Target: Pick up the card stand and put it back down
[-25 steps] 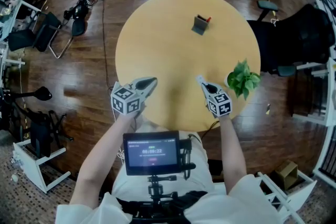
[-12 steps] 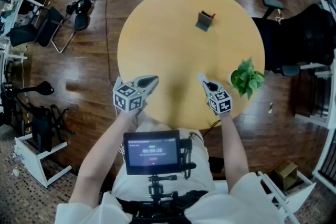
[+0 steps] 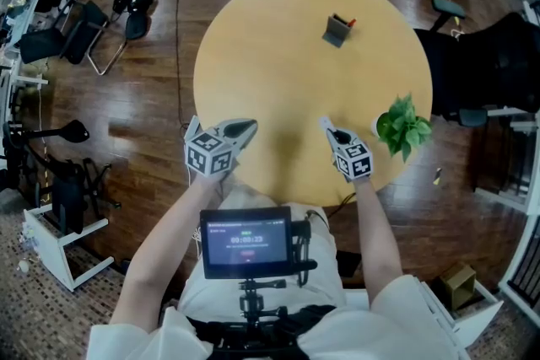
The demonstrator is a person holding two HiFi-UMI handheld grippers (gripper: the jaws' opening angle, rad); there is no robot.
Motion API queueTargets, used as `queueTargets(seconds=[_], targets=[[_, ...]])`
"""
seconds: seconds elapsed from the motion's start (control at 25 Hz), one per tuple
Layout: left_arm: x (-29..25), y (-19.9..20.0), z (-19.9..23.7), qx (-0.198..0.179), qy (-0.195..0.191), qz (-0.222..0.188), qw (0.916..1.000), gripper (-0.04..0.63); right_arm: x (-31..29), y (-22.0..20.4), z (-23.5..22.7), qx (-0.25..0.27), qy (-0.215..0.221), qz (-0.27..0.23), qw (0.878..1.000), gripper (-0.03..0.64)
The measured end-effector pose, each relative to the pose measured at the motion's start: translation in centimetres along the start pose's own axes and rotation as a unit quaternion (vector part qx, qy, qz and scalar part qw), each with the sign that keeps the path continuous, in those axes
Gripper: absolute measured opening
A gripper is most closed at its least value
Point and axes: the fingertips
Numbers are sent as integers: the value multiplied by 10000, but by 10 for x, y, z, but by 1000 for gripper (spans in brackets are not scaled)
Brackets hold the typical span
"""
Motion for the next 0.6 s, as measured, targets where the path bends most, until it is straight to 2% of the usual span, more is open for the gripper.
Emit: queueTargets(seconds=[0.2, 0.6], targets=[[3, -1, 3, 86, 1, -46, 10000, 0, -6, -7, 0, -40, 36, 63, 10000, 31], [5, -3, 14, 118, 155, 5, 9998, 0, -17, -23, -3, 261, 225, 206, 9992, 31]])
Point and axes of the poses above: the fingertips, and each gripper's own axes: x backward along the fingers, z to its left, y out of its top, and after that the axes turned 7 degrees about x, right-handed
